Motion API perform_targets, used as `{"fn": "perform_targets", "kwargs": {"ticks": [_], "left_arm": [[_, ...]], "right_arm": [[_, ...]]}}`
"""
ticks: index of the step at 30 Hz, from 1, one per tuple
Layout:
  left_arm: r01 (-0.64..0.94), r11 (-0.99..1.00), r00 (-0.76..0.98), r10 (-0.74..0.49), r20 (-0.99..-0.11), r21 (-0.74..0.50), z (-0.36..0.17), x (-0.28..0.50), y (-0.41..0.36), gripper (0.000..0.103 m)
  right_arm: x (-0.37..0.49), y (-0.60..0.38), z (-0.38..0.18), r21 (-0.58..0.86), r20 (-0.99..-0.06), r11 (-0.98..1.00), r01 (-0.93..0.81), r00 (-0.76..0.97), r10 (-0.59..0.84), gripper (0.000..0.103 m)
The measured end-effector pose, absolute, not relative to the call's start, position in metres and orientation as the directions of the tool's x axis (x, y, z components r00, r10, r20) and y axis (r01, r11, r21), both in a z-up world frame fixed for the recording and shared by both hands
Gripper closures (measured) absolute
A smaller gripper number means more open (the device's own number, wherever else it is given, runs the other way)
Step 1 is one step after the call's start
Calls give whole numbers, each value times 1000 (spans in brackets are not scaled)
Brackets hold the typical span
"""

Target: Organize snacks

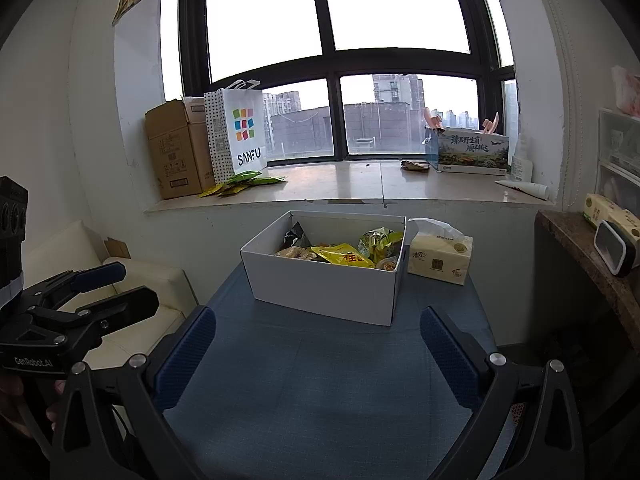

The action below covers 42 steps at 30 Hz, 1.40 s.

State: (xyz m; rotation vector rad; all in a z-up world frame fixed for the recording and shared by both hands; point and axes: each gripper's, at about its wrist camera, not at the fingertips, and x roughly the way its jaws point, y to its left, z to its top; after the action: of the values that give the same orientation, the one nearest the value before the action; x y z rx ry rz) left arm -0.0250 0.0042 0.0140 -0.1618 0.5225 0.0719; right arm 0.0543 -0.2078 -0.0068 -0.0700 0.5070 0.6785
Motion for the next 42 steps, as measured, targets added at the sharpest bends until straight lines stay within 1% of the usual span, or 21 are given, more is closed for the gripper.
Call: {"fn": "perform_targets", "kwargs": {"ticks": [42], "left_arm": [[-97, 987, 862, 21, -506, -125, 14, -26, 2, 0]], "right_arm": [[53, -206, -8, 100, -473, 778, -620, 659, 585, 0]]}}
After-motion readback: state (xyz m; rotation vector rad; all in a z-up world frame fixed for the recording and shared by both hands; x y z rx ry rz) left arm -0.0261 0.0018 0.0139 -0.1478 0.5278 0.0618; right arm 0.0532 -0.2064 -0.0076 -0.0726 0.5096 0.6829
